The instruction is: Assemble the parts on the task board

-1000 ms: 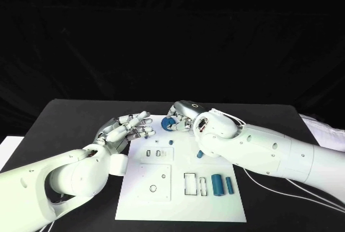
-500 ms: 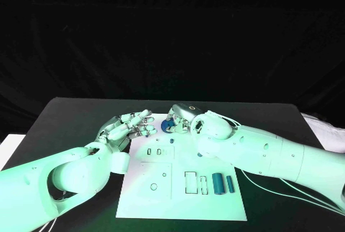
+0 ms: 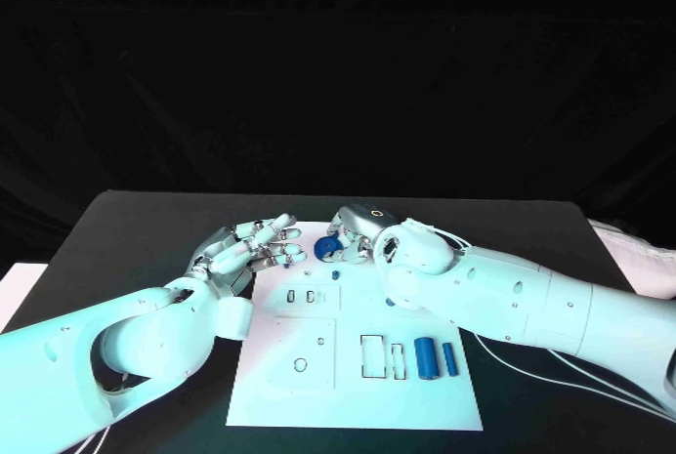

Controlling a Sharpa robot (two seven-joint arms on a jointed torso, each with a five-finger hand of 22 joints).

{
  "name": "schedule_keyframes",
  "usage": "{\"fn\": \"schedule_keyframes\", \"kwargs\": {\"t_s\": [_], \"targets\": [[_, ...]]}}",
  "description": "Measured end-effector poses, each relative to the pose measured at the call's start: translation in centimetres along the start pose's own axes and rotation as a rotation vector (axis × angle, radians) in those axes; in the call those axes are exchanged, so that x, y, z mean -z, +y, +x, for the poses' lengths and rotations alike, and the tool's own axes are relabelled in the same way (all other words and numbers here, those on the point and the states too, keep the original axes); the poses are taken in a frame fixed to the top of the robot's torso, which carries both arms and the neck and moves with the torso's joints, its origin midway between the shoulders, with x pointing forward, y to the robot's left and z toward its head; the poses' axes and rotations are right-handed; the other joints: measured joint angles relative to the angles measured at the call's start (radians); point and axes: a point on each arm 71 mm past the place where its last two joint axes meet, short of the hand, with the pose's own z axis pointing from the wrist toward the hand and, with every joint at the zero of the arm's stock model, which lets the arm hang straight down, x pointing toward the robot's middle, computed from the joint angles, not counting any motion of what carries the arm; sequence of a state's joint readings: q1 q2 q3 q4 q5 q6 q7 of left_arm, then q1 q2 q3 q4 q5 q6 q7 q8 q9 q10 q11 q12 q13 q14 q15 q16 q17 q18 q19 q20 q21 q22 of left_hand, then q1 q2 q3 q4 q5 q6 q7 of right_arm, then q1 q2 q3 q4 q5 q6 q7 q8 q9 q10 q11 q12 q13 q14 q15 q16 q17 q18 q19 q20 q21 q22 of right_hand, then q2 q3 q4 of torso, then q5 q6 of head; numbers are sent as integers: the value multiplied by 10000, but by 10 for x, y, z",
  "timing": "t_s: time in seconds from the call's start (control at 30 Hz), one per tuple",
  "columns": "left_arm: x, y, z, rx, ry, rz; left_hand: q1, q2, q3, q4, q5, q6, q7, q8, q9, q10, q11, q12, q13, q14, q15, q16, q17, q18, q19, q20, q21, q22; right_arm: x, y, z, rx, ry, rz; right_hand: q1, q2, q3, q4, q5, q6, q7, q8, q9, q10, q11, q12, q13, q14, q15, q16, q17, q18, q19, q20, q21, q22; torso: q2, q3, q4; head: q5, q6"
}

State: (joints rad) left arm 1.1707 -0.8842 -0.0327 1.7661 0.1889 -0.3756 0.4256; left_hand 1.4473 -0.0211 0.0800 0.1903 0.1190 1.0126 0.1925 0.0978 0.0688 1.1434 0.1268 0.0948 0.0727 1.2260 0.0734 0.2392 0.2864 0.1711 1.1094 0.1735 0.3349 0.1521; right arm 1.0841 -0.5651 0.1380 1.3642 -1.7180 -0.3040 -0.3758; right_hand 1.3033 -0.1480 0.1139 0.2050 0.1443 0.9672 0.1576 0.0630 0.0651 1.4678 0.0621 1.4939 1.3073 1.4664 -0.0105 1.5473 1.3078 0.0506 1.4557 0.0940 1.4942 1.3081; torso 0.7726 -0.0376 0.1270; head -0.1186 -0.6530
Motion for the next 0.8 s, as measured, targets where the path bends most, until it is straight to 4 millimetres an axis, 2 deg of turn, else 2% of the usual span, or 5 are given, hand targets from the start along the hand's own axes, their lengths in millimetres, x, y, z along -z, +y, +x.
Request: {"fn": "schedule_keyframes", "kwargs": {"t_s": [0.13, 0.27, 0.5, 0.63, 0.8], "targets": [[0, 0, 0, 1, 3, -3, 0, 0, 0, 0, 0, 0, 0, 0, 0, 0, 0, 0, 0, 0, 0, 0, 0, 0, 0, 0, 0, 0, 0, 0, 1, -71, 76, 13, -359, 62, -330, 555, 24, -2, 1, 0, 35, 0, 0, 0, 3, 0, 0, 0, 0, 9, 32, 32, 0, 0, 0, 0, 5, -12, -2], [0, 0, 0, 1, 2, -4, 0, 0, 0, 0, 0, 0, 0, 0, 0, 0, 0, 0, 0, 0, 0, 0, -1, 0, 0, 0, 0, 0, 0, -1, 2, -135, 181, 68, -693, 297, -501, 835, 459, 106, -98, 0, 50, 0, 0, 0, 8, 0, 0, 0, -1, 11, 32, 32, 0, -1, 0, -1, 10, -14, -7], [0, 0, 0, -2, -7, -6, 0, 0, 0, 0, 0, 0, 0, 0, 0, 0, 0, 0, 0, 0, 0, 0, -1, -1, 0, 0, 0, 0, 1, -6, 3, -277, 224, 206, -790, 431, -501, 835, 807, 182, -104, 2, 80, 0, 0, 0, 8, 0, 0, 0, -1, 12, 33, 31, 0, -2, 0, -2, 9, -12, 2], [0, 0, -1, -9, -27, -4, 0, 0, 0, 0, 0, 0, 0, 0, 0, 0, 0, 0, 0, 0, 0, 0, -2, 0, 0, 0, 0, 0, 9, -11, 0, -573, -210, 157, -564, 649, -431, 680, 1168, 208, -129, 1, 68, 0, -1, 0, 7, 0, 0, 0, -2, 16, 32, 32, -1, -2, -2, 4, 6, -6, 34], [1, -1, -5, -41, -117, 9, 0, 0, 28, -28, 0, 0, 0, -58, 0, -36, 36, 0, 0, 0, 0, 0, 32, 0, 0, 0, 0, 0, 24, -18, -24, -1486, -1216, -222, -237, 634, -403, 514, 924, 208, -129, 1, 45, 0, -1, -15, 7, 0, -1, 0, -3, 19, 33, 31, -1, -3, -8, 17, -37, -16, 90]]}}
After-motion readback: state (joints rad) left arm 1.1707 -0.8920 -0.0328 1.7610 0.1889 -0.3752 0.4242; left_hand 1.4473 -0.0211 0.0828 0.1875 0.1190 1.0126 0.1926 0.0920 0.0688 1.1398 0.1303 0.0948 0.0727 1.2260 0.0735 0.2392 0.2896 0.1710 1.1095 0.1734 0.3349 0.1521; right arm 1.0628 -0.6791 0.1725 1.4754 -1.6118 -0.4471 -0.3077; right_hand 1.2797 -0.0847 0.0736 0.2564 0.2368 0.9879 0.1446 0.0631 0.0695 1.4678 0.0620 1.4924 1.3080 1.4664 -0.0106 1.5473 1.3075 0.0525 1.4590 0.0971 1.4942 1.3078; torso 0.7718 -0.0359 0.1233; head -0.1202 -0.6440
